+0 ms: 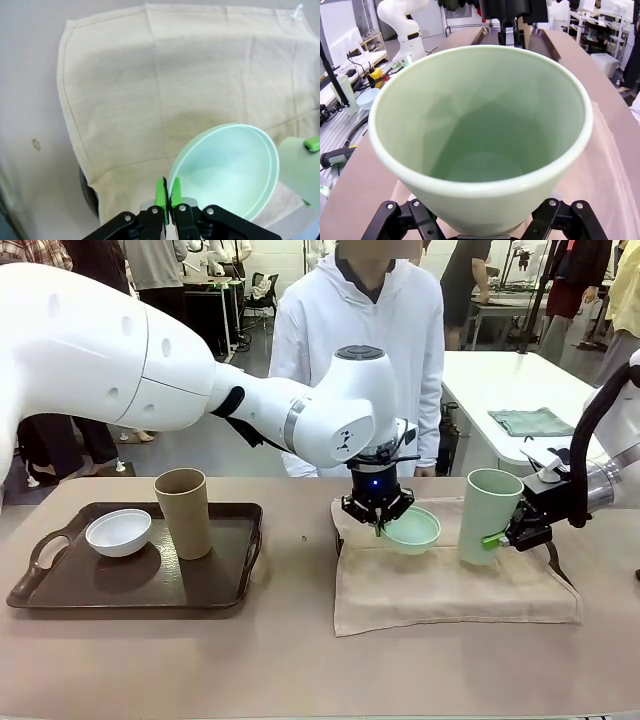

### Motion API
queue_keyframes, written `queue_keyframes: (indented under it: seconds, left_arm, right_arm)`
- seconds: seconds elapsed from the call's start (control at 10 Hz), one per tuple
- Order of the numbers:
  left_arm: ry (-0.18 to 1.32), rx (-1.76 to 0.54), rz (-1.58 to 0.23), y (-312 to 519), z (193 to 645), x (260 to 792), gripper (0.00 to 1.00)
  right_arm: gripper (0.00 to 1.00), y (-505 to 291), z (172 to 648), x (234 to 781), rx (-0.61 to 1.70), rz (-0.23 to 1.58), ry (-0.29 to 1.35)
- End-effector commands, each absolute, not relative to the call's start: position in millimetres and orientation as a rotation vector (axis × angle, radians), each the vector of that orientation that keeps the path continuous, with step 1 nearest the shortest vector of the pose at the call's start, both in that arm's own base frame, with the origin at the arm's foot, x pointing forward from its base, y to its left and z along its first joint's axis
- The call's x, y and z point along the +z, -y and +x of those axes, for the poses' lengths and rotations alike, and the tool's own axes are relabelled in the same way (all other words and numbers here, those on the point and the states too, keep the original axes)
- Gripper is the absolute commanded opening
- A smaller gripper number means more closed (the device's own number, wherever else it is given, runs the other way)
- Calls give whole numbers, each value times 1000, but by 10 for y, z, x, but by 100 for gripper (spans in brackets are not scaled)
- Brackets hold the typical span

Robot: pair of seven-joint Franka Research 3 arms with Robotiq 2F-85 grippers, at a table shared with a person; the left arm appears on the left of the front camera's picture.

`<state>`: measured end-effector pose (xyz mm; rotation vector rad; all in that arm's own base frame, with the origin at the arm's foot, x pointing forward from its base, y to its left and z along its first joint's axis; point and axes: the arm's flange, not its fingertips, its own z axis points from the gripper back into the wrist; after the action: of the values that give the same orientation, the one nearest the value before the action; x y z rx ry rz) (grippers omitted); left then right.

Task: Set up a tray with a mat and arrange the tableware.
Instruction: Place the Picnic Bowl and Reusable plastic cup back onto the Handle tray in front of the human's position.

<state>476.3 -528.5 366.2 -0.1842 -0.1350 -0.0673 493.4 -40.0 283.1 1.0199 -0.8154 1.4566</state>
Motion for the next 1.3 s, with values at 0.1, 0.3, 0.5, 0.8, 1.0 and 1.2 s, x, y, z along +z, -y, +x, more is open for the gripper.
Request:
queue_keyframes:
  seconds: [0.1, 0.3, 0.5, 0.8, 1.0, 1.2]
  left_arm:
    - [152, -60, -169, 5331, 4772, 3580, 4]
    - [152, -64, -170, 5343, 4774, 3552, 4]
    - [149, -67, -164, 5352, 4780, 3561, 33]
    - [135, -77, -148, 5305, 4769, 3597, 100]
    - [109, -78, -119, 5198, 4737, 3714, 100]
    - [119, -90, -109, 5102, 4675, 3890, 63]
  right_arm:
    - [82, 374, 5016, 2740, 1482, 992, 825]
    - [82, 382, 5038, 2697, 1480, 981, 815]
    - [100, 394, 5055, 2651, 1478, 961, 797]
    - [100, 456, 5015, 2741, 1476, 846, 704]
    - [100, 569, 4909, 3005, 1493, 739, 645]
    - [100, 734, 4826, 3262, 1468, 670, 631]
